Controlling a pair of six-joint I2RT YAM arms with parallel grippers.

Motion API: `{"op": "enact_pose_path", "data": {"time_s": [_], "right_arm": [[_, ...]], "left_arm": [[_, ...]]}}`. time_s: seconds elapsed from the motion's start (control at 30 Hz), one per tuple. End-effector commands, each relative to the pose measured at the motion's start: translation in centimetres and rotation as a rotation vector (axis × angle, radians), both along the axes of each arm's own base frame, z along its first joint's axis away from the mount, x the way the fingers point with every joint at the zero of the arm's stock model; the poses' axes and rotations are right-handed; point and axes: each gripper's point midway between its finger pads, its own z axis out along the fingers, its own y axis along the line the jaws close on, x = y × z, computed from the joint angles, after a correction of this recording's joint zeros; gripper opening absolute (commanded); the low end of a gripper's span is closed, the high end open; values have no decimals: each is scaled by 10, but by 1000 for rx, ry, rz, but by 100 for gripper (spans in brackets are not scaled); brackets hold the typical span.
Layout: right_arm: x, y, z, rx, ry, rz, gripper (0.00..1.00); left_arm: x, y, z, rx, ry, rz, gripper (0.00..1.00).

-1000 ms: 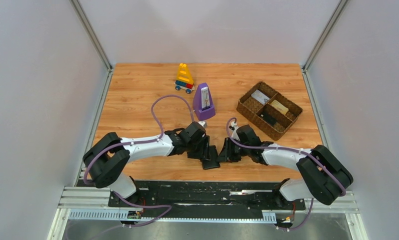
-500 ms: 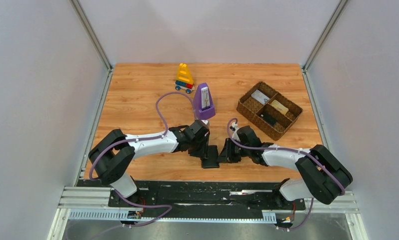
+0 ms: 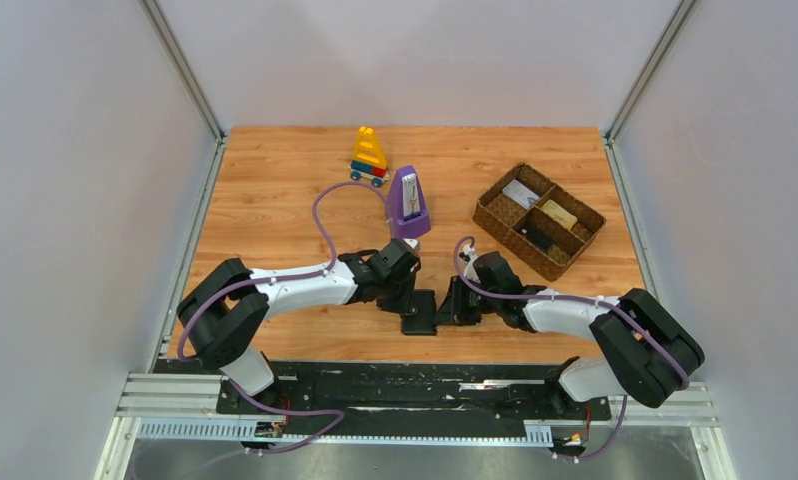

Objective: Take the credit cards out of the card holder
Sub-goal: Open the card holder at the center of the board.

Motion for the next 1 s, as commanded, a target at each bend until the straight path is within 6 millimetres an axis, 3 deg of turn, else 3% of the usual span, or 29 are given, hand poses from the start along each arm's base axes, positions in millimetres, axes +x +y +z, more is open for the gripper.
{"op": "enact_pose_path", "data": {"time_s": [0.0, 0.13, 0.3, 0.37, 0.6, 0.97], "right_arm": [[6, 3, 3, 10, -42, -4, 15], [7, 5, 11, 27, -49, 0, 15], [14, 6, 19, 28, -73, -16, 18], [17, 6, 19, 19, -79, -25, 21], [25, 4, 15, -16, -82, -54, 27], [27, 10, 8, -6, -69, -37, 25]], "left_arm": [[8, 3, 10, 4, -61, 6, 0], [10, 4, 18, 8, -78, 7, 5], [15, 1, 24, 24, -92, 1, 38], [16, -4, 24, 22, -91, -6, 43], [17, -15, 18, 35, -81, -28, 49], [14, -19, -6, 70, -34, -42, 48]]}}
